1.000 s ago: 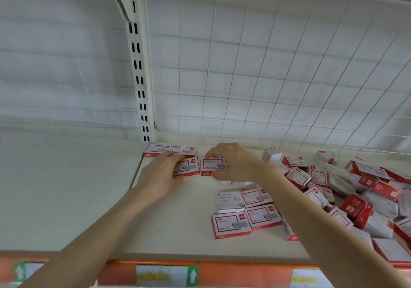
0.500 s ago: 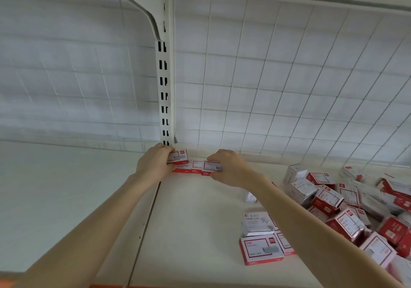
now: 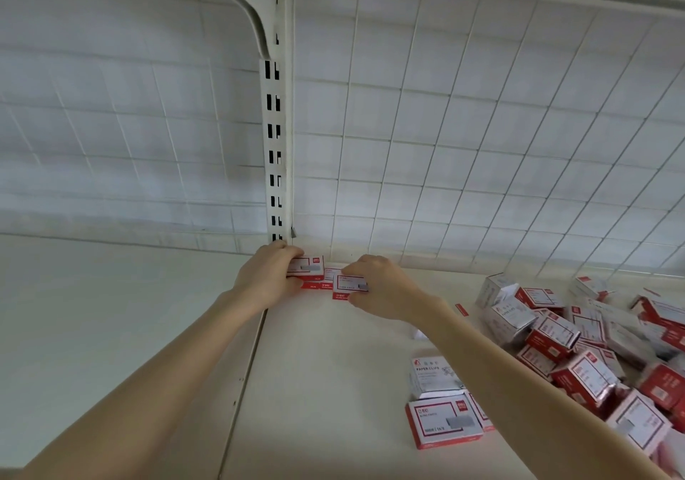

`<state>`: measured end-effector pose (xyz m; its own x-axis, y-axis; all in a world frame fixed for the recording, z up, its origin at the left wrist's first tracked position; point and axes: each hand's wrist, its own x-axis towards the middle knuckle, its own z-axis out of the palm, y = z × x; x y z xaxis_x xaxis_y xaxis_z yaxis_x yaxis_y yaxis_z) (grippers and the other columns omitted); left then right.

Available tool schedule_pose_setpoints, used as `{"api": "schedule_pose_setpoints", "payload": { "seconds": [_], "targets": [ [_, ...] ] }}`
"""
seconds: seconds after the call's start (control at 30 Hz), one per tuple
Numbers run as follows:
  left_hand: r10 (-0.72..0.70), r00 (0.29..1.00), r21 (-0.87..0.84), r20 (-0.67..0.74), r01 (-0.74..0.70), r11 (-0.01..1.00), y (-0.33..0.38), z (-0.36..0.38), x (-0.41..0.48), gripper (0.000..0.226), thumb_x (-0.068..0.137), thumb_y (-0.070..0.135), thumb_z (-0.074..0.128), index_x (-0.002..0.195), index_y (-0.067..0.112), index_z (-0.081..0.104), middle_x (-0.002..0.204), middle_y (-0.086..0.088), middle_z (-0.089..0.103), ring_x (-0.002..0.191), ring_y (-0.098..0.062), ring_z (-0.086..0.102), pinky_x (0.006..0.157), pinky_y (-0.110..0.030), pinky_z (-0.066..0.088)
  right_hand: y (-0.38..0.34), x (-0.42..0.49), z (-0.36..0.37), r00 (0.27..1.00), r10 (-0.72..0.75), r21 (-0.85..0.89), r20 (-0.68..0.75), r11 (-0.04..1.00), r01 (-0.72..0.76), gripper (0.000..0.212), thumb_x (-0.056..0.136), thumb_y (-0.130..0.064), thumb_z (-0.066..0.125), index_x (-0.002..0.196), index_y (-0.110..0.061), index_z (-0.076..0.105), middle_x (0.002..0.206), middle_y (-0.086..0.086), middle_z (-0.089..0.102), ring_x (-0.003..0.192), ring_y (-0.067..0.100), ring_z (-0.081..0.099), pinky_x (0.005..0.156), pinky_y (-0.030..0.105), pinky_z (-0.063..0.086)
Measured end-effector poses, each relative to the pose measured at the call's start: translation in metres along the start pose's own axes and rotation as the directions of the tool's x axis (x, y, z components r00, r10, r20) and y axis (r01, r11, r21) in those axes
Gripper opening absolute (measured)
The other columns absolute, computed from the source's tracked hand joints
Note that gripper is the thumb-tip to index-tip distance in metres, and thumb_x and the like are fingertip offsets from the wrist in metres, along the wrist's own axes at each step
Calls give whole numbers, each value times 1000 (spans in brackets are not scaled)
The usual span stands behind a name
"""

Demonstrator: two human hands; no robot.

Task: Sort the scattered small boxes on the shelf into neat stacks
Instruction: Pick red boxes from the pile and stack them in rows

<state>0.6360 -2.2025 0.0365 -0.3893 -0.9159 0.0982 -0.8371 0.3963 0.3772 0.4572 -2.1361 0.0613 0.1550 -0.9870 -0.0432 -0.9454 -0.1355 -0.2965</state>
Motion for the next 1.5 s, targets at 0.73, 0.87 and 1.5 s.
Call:
{"api": "schedule_pose_setpoints", "payload": {
  "seconds": [0.73,0.87,1.5],
  "targets": [
    [25,1000,97,18,-27,995,12,13,-58,43,90,19,49,133,22,46,135,1,37,124,-22,32,92,-30,39,-2,-3,23,997,33,-47,-67,998,-36,42,83,-23,58,125,-17,54,122,5,50,115,23,44,91,36,45],
    [-15,995,198,100,-5,980,27,19,-74,53,92,23,43,142,25,27,140,-5,27,130,-28,23,99,-35,35,1,-10,23,998,49,-118,-39,992,-54,39,86,-25,55,124,-17,52,120,6,47,112,25,46,87,38,47],
    [-86,992,280,94,57,958,34,21,-81,52,93,36,38,142,22,25,142,-4,25,131,-28,23,100,-39,32,-6,-6,30,993,66,-183,-94,980,-82,25,91,-20,44,113,-11,54,115,7,46,94,30,55,61,29,37]
  ]
}}
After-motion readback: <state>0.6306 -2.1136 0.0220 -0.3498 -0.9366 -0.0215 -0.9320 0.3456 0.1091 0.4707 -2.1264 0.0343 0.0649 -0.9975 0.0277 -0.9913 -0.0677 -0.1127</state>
